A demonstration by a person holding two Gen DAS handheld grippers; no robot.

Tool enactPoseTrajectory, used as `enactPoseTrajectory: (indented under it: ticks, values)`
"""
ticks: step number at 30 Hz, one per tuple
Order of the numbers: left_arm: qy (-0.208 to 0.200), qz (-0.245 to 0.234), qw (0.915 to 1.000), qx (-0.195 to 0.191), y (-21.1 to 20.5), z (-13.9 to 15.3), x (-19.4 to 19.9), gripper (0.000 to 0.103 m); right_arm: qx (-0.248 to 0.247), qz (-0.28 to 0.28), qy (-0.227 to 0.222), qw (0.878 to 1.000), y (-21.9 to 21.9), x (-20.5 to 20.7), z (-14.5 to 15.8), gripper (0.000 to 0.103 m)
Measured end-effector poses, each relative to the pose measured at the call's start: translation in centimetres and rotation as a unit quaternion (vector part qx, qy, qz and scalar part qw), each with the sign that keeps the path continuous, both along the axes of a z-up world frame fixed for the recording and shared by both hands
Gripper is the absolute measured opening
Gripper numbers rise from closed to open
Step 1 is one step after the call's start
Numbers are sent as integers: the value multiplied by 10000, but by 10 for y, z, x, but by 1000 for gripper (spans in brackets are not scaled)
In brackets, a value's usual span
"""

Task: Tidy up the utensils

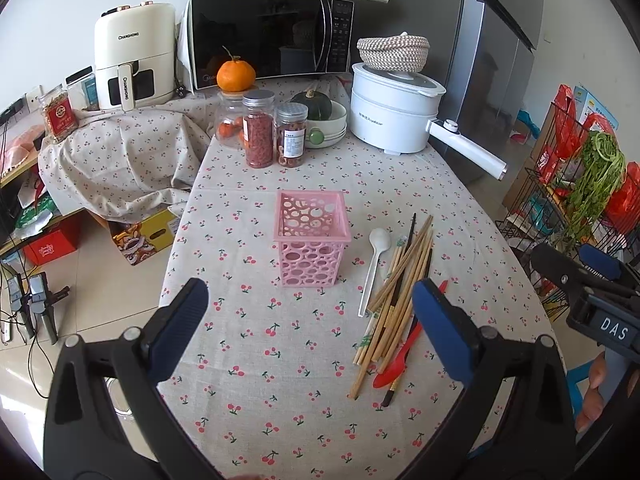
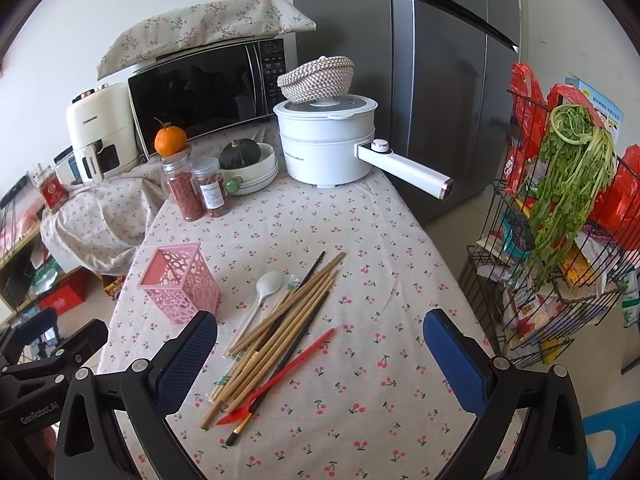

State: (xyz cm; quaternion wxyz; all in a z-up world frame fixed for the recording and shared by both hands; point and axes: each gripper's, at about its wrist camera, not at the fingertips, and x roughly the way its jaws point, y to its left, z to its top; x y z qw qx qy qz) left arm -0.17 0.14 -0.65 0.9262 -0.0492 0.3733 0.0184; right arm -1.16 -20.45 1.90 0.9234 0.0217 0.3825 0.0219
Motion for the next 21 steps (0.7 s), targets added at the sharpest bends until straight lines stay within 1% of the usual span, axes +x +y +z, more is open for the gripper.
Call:
enactPoseTrajectory:
  ticks: [21]
  values:
    - [-2,1,10000,9,-1,0,0,101,34,-27,36,10000,0,1,-2,103]
